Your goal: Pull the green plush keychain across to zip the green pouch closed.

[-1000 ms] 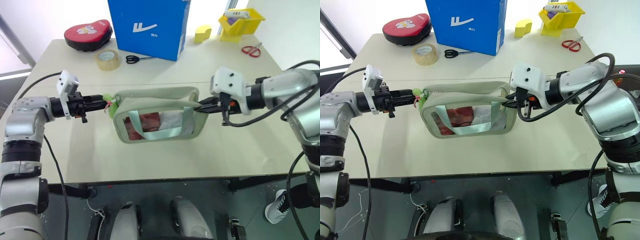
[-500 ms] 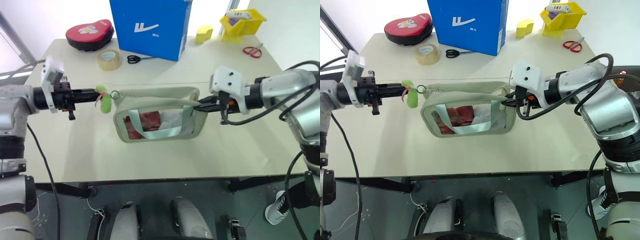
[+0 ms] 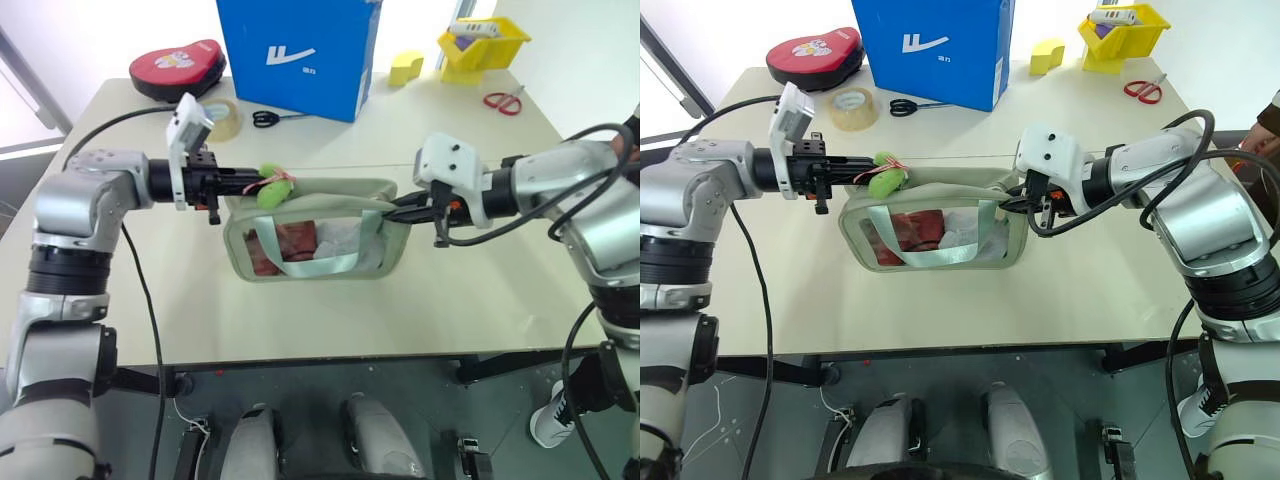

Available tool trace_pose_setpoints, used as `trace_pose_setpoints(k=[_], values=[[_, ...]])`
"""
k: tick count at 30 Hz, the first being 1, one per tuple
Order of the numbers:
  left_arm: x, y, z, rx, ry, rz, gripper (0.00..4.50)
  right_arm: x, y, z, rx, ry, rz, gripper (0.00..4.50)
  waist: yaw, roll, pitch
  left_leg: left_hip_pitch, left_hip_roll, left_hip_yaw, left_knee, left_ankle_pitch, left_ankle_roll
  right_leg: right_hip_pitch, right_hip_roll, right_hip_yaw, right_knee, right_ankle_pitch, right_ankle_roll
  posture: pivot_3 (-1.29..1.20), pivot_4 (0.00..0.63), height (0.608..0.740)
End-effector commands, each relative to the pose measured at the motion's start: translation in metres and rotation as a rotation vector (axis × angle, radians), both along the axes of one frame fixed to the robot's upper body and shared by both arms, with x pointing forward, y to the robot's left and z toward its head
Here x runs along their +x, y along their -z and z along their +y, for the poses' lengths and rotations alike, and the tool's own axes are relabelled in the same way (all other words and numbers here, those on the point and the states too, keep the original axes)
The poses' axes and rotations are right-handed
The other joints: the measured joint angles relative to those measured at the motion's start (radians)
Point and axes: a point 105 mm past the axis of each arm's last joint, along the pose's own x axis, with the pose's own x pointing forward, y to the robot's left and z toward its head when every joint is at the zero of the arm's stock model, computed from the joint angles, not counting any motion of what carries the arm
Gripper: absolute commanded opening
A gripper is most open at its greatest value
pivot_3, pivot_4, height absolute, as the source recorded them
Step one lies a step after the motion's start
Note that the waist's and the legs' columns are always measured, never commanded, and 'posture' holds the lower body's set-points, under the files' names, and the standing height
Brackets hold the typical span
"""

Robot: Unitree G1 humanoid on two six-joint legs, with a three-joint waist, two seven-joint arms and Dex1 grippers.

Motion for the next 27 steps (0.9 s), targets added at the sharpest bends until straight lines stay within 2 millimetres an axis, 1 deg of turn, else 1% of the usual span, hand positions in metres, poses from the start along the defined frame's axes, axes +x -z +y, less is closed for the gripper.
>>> trace_pose_setpoints(k=[1,5,6,14,19,21,23,25,27], values=[[0.001,-0.008,-0.006,0.021,-0.001,-0.018,1.92,-0.002,-0.012,0.003,0.009,-0.006,-0.049,0.0,0.001,0.0,0.0,0.0,0.0,0.0,0.0,0.0,0.0,0.0,0.0,0.0,0.0,0.0,0.0,0.0,0.15,0.737],[-0.003,-0.018,-0.002,0.015,0.005,-0.046,4.1,-0.002,-0.011,0.003,0.013,0.002,-0.044,0.0,0.0,0.0,0.0,0.0,0.0,0.0,0.0,0.0,0.0,0.0,0.0,0.0,0.0,0.0,0.0,0.0,0.15,0.737],[-0.003,-0.022,0.001,0.012,-0.004,-0.051,4.49,-0.003,-0.011,0.003,0.014,0.002,-0.043,0.0,0.0,0.0,0.0,0.0,0.0,0.0,0.0,0.0,0.0,0.0,0.0,0.0,0.0,0.0,0.0,0.0,0.15,0.737],[-0.006,-0.039,0.032,0.031,-0.05,-0.097,4.49,-0.002,-0.008,0.004,0.018,0.001,-0.04,0.0,0.0,0.0,0.0,0.0,0.0,0.0,0.0,0.0,0.0,0.0,0.0,0.0,0.0,0.0,0.0,0.0,0.15,0.737],[-0.013,-0.044,0.045,0.028,-0.045,-0.136,4.49,-0.001,-0.007,0.004,0.017,0.005,-0.038,0.0,-0.001,0.0,0.0,0.0,0.0,0.0,0.0,0.0,0.0,0.0,0.0,0.0,0.0,0.0,0.0,0.0,0.15,0.737],[-0.021,-0.043,0.049,0.023,-0.019,-0.144,4.49,-0.001,-0.007,0.003,0.015,0.007,-0.038,0.0,-0.003,0.0,0.0,0.0,0.0,0.0,0.0,0.0,0.0,0.0,0.0,0.0,0.0,0.0,0.0,0.0,0.15,0.737],[-0.035,-0.037,0.055,0.009,0.029,-0.14,4.49,0.0,-0.007,0.003,0.015,0.01,-0.037,0.0,-0.005,0.0,0.0,0.0,0.0,0.0,-0.001,0.0,0.0,0.0,0.0,0.0,0.0,0.0,0.0,0.0,0.15,0.737],[-0.049,-0.023,0.059,0.018,0.068,-0.106,4.49,0.0,-0.006,0.003,0.015,0.008,-0.034,0.0,-0.004,0.0,0.0,0.001,0.001,0.001,-0.001,0.0,0.0,0.0,0.0,0.0,0.0,0.0,0.0,0.0,0.15,0.737],[-0.058,-0.009,0.061,0.048,0.089,-0.081,4.49,-0.001,-0.006,0.003,0.016,0.004,-0.031,0.0,-0.002,0.0,0.0,0.001,0.001,0.001,-0.001,0.0,0.0,0.0,0.0,0.0,0.0,0.0,0.0,0.0,0.15,0.737]])
